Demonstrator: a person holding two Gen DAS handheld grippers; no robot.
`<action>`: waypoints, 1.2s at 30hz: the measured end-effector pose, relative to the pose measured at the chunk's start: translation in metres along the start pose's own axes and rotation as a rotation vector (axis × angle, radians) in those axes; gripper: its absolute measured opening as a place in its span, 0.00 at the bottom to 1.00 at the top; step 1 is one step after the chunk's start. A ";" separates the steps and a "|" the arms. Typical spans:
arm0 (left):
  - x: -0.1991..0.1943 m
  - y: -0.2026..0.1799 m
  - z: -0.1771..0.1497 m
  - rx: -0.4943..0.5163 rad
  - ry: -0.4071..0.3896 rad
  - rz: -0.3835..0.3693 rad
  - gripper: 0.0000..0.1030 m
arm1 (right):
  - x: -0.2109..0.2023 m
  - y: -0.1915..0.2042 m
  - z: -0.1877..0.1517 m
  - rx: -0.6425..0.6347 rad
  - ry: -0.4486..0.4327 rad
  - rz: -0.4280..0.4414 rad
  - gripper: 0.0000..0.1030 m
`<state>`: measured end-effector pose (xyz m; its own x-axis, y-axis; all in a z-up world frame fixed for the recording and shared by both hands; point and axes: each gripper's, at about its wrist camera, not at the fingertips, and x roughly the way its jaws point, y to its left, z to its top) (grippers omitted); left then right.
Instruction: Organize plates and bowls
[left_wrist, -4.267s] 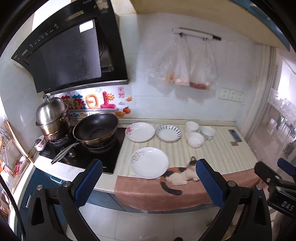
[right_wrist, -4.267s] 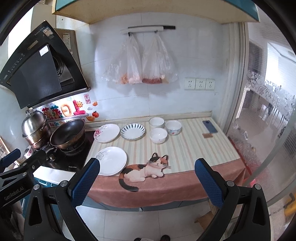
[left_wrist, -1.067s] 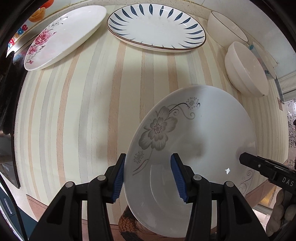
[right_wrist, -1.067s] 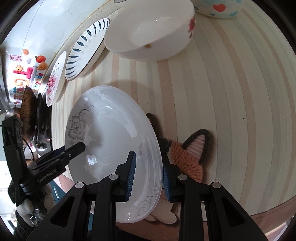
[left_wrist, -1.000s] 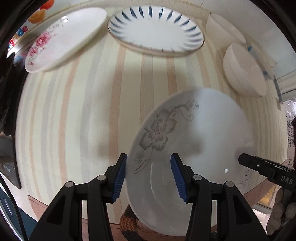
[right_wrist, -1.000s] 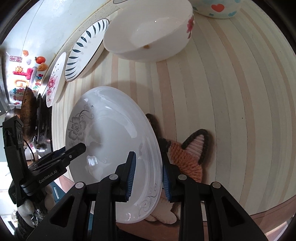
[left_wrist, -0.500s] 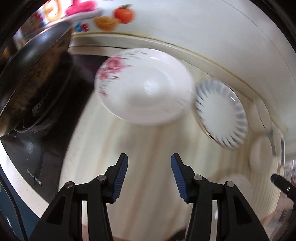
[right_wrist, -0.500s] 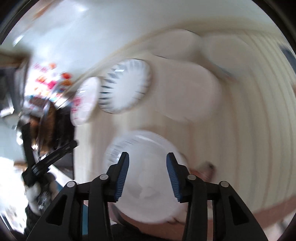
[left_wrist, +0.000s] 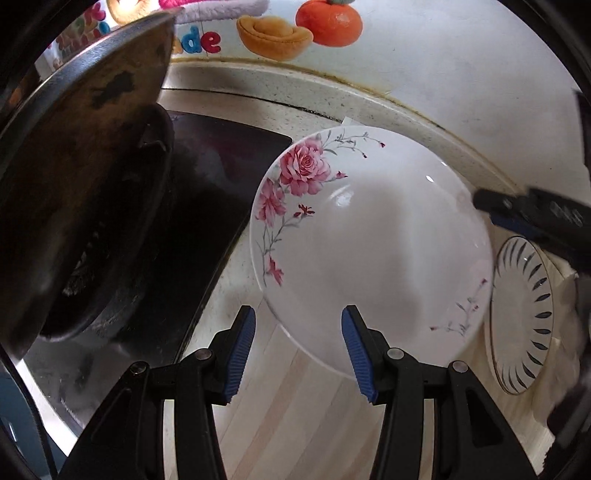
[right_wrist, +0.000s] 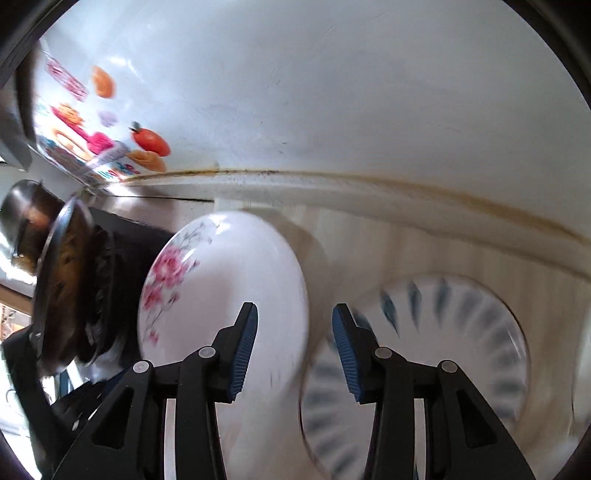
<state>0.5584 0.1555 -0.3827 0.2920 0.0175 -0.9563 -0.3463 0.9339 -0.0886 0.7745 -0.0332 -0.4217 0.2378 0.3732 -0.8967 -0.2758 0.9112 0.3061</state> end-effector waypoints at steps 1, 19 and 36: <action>0.003 0.000 0.001 0.001 0.007 -0.002 0.45 | 0.010 0.000 0.007 -0.002 0.007 -0.008 0.44; 0.008 -0.003 -0.009 -0.014 0.004 -0.055 0.36 | 0.045 -0.003 0.018 -0.011 0.029 0.081 0.20; -0.066 -0.021 -0.043 0.081 -0.030 -0.113 0.36 | -0.050 -0.028 -0.047 0.055 -0.045 0.145 0.20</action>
<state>0.5081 0.1189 -0.3302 0.3518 -0.0802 -0.9326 -0.2364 0.9564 -0.1714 0.7268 -0.0860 -0.4000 0.2409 0.5080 -0.8270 -0.2593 0.8548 0.4495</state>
